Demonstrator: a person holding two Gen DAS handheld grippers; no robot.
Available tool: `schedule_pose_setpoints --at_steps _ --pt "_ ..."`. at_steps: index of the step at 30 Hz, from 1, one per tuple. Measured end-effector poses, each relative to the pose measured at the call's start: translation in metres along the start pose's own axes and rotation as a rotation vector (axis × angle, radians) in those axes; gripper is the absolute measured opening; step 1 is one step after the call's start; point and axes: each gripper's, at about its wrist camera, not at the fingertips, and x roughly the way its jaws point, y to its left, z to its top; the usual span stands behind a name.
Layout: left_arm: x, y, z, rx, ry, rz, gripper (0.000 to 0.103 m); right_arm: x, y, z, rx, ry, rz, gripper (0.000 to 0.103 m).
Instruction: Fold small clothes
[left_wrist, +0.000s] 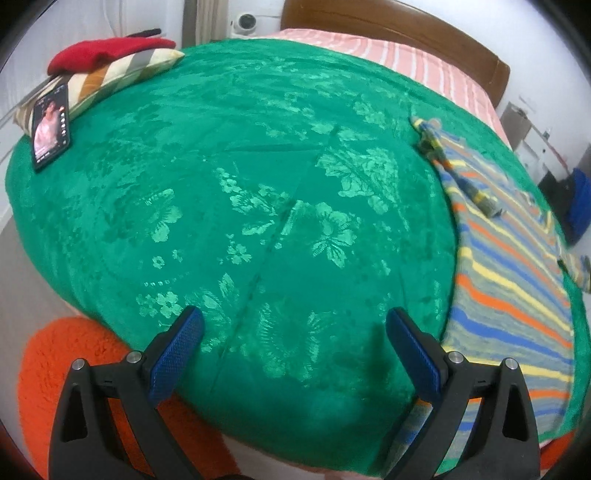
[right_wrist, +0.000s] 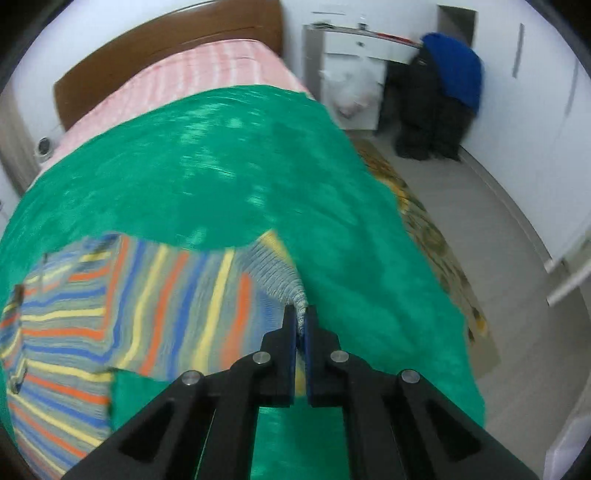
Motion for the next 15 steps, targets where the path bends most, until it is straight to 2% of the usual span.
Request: schedule_pose_setpoints --at_steps 3,6,11,13,15 --pt "0.002 -0.002 -0.001 0.018 0.005 0.016 0.099 0.01 -0.016 -0.01 0.024 0.01 -0.087 0.003" --pt "0.003 -0.001 -0.001 0.018 0.007 0.024 0.099 0.015 -0.031 -0.022 0.09 0.019 -0.112 0.003" --pt "0.007 -0.002 -0.002 0.028 0.014 0.039 0.099 0.033 -0.042 -0.032 0.079 0.065 -0.141 0.002" --pt "0.006 -0.003 -0.002 0.035 0.014 0.041 0.099 0.042 -0.045 -0.033 0.099 0.079 -0.136 0.002" --pt "0.006 -0.003 -0.002 0.032 0.014 0.038 0.099 0.05 -0.054 -0.034 0.147 0.117 -0.067 0.003"
